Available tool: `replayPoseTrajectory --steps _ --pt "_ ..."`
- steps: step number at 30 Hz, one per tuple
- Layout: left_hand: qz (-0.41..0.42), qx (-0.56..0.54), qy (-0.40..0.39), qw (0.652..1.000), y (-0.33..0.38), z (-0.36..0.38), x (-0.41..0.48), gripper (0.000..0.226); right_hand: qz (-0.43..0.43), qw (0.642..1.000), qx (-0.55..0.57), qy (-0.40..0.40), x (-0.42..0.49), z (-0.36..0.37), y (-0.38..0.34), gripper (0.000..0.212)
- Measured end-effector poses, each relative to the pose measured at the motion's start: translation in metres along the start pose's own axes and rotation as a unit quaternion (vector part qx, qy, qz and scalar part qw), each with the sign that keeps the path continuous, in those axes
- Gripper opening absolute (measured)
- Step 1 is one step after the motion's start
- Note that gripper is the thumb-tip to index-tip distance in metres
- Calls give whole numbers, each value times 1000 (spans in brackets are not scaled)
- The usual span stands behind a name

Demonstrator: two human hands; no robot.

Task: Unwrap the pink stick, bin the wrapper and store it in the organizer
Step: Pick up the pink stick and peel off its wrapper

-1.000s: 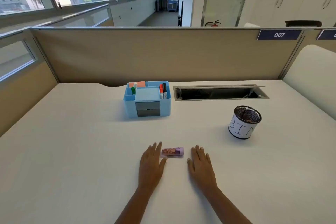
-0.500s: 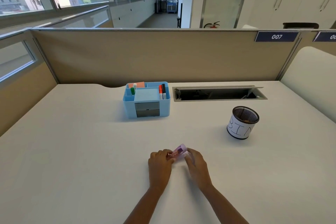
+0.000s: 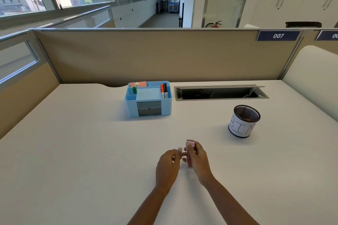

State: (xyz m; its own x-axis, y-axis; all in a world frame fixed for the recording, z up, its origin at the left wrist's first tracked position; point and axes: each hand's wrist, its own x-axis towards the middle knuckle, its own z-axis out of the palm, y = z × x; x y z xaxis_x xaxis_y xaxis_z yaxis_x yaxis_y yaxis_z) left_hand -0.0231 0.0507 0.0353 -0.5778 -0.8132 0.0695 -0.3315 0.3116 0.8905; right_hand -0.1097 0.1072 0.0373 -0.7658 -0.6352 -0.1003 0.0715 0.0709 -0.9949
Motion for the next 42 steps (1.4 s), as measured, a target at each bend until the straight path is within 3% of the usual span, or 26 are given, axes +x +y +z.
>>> replayPoseTrajectory --steps 3,7,12,17,36,42 --pt "-46 -52 1 998 14 -6 14 30 -51 995 -83 -29 -3 0 1 18" --pt "-90 -26 -83 992 26 -11 29 36 -135 976 -165 -44 -10 3 4 17" --pt "-80 -18 -77 994 26 -12 31 28 -153 957 -246 -24 -9 3 8 9" --pt "-73 -31 -75 994 28 -12 28 31 -157 939 -306 -15 -9 1 8 18" --pt "-67 -40 -63 995 26 -8 35 29 -200 910 -363 4 -5 -2 2 30" --pt "-67 -50 -54 995 28 -7 36 27 -167 928 -332 -2 -6 2 1 42"
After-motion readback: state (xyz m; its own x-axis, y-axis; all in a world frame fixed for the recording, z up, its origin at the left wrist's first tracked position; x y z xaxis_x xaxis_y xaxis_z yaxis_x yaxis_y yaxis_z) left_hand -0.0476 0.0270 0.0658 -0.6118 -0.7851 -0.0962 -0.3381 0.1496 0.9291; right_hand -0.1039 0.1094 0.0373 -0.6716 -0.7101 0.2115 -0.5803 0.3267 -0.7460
